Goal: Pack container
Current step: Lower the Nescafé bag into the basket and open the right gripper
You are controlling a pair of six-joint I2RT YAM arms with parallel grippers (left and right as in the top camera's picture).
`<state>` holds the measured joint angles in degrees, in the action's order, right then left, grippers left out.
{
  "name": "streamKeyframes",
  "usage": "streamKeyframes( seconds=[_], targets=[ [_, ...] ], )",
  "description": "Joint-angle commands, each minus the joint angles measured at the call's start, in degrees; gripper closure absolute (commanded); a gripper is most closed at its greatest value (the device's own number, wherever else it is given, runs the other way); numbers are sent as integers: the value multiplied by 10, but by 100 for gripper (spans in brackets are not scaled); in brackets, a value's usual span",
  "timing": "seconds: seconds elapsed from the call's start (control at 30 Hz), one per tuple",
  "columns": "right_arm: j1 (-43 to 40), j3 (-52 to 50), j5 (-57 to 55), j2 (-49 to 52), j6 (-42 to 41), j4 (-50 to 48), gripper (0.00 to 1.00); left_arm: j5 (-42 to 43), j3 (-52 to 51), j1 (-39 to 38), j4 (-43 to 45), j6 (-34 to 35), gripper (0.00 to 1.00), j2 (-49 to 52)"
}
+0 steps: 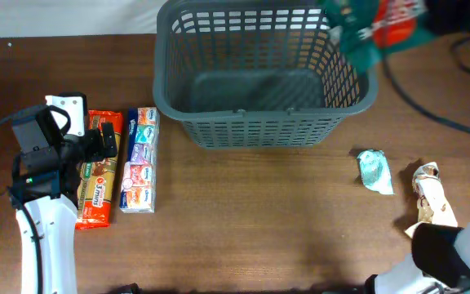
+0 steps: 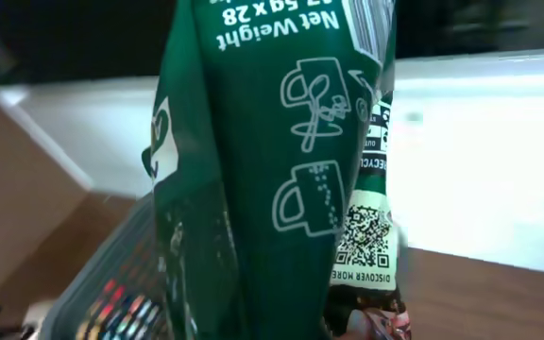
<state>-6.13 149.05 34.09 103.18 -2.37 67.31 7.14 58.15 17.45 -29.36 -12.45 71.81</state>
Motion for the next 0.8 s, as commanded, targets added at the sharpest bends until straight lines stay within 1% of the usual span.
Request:
streamKeyframes(
  seconds=[0.0, 0.1, 0.13, 0.27, 0.43, 0.63, 0.77],
  targets=[
    [59, 3, -28, 27, 22, -17, 96, 10, 10, 2, 2, -7, 1, 4],
    [99, 0, -44, 63, 28, -17, 96, 10, 10, 2, 2, -7, 1, 4],
    [119, 0, -44, 90, 35, -17, 96, 10, 10, 2, 2, -7, 1, 4],
    [150, 0, -44, 150, 35, -14, 96, 10, 10, 2, 2, -7, 1, 4],
    [173, 0, -51, 202, 35, 24, 96, 10, 10, 2, 2, -7, 1, 4],
    [202, 0, -148, 235, 37, 63, 96, 10, 10, 2, 2, -7, 1, 4],
    [216, 0, -170, 258, 41, 87, 96, 10, 10, 2, 2, -7, 1, 4]
  ],
)
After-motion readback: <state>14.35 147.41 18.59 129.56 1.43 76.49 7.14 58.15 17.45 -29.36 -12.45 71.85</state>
